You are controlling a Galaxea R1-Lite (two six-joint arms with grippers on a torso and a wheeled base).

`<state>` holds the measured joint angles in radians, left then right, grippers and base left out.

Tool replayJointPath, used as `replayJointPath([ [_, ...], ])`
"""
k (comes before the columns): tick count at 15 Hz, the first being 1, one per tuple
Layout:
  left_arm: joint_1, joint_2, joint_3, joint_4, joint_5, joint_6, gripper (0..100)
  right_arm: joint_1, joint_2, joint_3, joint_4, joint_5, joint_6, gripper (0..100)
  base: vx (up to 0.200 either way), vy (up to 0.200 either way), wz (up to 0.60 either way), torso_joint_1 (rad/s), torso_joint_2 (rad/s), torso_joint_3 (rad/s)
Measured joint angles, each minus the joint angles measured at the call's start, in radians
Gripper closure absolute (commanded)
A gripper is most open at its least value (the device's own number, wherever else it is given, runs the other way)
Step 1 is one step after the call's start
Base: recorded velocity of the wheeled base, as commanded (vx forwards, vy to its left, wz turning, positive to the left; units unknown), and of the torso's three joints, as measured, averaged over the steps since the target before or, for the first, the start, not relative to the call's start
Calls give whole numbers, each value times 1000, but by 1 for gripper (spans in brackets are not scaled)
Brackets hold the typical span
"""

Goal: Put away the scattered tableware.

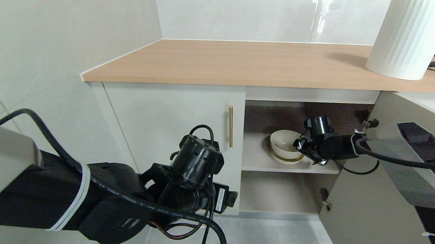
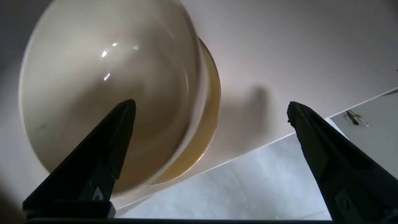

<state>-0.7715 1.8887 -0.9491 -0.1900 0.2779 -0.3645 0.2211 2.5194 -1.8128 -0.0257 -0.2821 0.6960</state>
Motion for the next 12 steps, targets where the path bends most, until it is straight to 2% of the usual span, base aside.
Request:
replayJointPath([
  [5,16,-29,5,5,0,2,0,18,-86,67,116,31,7,0,0,0,0,0,0,0],
  [8,55,-142,69,8,0,7,0,35,-267,257,149,86,-20,0,0,0,0,0,0,0],
  [12,77,-321,243,9,0,9,0,76,-629,581,173,134,-90,0,0,0,0,0,0,0],
])
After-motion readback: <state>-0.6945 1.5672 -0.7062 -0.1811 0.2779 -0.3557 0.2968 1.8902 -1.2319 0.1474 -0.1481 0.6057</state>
